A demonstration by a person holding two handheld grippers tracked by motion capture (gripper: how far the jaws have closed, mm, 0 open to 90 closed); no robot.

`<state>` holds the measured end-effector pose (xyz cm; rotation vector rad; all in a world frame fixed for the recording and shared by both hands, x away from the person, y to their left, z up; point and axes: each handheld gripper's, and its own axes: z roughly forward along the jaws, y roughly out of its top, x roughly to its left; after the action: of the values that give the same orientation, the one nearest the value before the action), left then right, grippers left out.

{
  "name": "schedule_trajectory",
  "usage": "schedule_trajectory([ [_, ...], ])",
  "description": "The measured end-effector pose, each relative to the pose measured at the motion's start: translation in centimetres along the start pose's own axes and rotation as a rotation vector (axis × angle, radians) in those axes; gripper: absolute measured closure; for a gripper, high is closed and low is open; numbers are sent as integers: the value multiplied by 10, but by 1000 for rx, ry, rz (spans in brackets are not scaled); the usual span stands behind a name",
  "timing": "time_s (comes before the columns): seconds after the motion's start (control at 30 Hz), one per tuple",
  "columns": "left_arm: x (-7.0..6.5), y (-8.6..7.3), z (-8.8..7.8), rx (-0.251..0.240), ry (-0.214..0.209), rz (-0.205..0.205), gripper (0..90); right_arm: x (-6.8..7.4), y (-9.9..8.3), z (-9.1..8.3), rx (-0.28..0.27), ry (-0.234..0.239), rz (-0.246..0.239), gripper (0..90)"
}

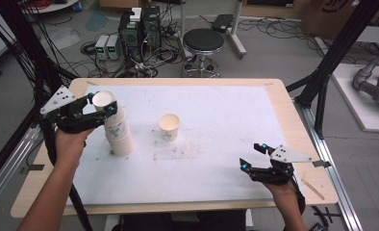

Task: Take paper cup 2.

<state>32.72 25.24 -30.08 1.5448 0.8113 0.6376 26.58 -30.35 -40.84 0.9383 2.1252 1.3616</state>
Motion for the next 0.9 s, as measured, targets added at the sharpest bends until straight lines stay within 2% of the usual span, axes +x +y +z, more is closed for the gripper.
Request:
schedule_trajectory([
  [0.23, -8, 23, -8, -79, -12, 17, 343, 0, 0, 0, -2, 1, -1, 218],
  [0.4, -22, 28, -7, -105, -68, 25, 344, 0, 0, 0, -4, 0, 3, 218],
  [0.47, -27, 28, -5, -108, -99, 12, 344, 0, 0, 0, -3, 2, 0, 218],
  [0.67, -41, 20, 5, -90, -192, 6, 344, 1, 1, 1, -3, 4, 3, 218],
  [0.9, -57, 0, 16, -56, -260, 11, 344, 1, 0, 2, 1, 9, 2, 218],
])
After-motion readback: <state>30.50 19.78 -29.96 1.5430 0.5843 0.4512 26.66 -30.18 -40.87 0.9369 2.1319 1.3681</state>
